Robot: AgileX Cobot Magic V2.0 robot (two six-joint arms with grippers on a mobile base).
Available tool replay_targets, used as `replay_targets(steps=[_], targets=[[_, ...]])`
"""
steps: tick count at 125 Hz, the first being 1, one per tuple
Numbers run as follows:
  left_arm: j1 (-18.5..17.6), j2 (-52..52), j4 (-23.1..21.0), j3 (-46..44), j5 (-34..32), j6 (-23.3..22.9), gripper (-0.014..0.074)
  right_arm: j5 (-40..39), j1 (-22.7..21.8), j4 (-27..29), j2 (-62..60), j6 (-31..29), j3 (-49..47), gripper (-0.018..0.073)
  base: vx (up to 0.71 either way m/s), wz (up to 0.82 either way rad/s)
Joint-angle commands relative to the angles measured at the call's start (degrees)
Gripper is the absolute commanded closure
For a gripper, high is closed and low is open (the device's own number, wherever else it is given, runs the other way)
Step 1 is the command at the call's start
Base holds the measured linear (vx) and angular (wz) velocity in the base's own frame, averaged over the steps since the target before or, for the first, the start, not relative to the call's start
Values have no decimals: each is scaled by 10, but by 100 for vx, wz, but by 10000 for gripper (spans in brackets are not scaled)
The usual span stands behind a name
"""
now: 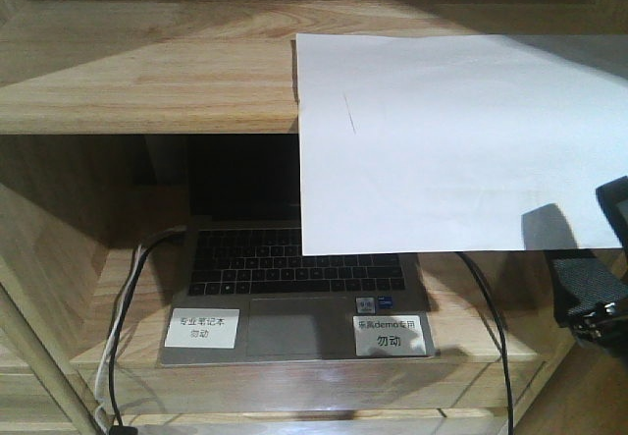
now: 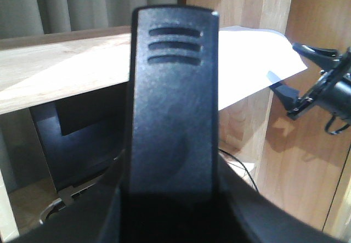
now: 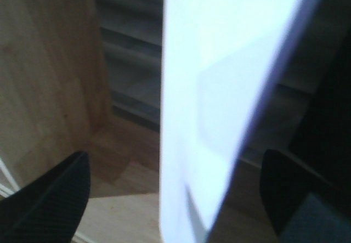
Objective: Grab stapler and paper to desk for stapling
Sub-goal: 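Lower the right gripper onto the white paper sheet edge and pinch it, then lift the white paper sheet off the shelf with the right gripper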
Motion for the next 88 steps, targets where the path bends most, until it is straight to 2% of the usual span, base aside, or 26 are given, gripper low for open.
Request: replay_targets(steps=[1, 60, 88], targets=[[-4, 10, -9, -13, -67, -1, 603, -94, 1, 5, 10, -15, -14, -36, 0, 0], [-4, 10, -9, -13, -67, -1, 603, -99, 1, 18, 27, -67, -71, -36, 0, 0], [-4, 10, -9, -13, -66, -1, 603, -118, 1, 16, 41, -67, -84, -34, 0, 0]])
